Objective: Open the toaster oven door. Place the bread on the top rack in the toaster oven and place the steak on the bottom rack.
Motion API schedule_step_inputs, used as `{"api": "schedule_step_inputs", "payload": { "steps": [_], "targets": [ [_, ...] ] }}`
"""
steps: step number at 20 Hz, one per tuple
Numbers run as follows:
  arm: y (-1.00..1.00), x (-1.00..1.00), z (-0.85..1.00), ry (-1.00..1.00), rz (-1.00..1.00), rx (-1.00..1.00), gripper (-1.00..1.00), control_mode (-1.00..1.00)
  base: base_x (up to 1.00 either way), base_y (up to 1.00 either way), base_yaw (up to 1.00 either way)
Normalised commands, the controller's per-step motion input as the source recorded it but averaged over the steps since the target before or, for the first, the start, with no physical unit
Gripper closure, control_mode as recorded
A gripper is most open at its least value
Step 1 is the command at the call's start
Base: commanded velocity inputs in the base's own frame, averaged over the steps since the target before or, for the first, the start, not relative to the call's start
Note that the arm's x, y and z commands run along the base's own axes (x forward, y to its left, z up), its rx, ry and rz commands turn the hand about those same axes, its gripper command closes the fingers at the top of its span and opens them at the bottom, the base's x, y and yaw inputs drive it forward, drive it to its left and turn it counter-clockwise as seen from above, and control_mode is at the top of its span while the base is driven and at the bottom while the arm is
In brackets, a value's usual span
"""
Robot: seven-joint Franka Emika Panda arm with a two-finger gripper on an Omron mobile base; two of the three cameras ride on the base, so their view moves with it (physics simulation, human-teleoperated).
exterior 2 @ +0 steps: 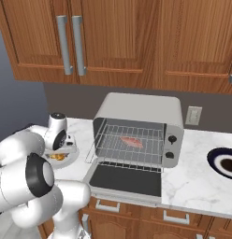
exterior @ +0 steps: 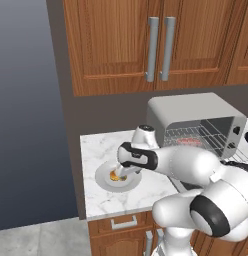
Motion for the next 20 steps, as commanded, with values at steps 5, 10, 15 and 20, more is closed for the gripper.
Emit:
{"api": "schedule_step_inputs", "payload": {
  "steps": [5,10,15,20],
  "targets": [
    [0.10,0.13,-0.09,0.00,-0.10,-0.02,-1.00,-1.00,0.00,0.00,0.00],
    [0.08,0.14,-0.15,0.00,-0.09,-0.05,-1.00,-1.00,0.00,0.00,0.00],
    [0.03,0.10,-0.10,0.00,-0.02,-0.08,-1.00,-1.00,0.00,0.00,0.00],
    [0.00,0.13,-0.07,0.00,0.00,-0.07,-1.00,-1.00,0.00,0.00,0.00]
  ]
}}
